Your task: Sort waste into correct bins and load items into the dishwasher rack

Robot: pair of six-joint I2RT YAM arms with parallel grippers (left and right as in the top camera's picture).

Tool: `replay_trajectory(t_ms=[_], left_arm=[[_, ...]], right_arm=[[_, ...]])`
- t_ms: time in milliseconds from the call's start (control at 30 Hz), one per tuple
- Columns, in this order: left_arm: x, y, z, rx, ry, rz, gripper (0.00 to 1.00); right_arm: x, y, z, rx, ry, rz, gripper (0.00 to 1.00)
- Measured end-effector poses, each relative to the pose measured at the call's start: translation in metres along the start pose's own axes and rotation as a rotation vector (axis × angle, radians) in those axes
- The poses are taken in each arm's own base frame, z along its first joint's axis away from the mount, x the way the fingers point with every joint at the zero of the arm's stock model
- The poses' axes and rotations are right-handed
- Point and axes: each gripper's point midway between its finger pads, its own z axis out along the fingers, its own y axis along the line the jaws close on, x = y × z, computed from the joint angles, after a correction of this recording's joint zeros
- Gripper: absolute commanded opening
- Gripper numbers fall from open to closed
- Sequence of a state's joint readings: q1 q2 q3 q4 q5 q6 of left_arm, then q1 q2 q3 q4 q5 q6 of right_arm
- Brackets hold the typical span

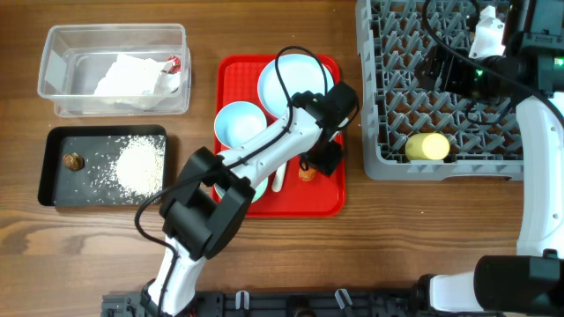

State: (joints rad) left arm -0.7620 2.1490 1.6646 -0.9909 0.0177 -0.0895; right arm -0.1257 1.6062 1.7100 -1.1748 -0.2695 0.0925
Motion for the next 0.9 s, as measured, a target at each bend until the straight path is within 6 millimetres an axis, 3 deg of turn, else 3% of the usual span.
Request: replay_trajectory(t_ms=[300,467,767,900], left_arm=[[0.001,0.001,0.016,-0.006,0.023,-0.019,0.57],[-0.002,0.000,0.017,-0.004,0.009,-0.025,0.29],[-0.005,0.000,0.016,-0.002,0.001,-0.026,0.07],[0.001,0.001,0.015,-0.006,0.025,-0.025,0.04]], right_arm=[[0.000,0.000,0.000,0.000,0.000,-0.005,1.00],[0.000,0.000,0.000,0.000,0.000,-0.005,1.00],[0.000,0.000,0.000,0.000,0.000,-0.005,1.00],[0.000,0.000,0.000,0.000,0.000,-0.005,1.00]])
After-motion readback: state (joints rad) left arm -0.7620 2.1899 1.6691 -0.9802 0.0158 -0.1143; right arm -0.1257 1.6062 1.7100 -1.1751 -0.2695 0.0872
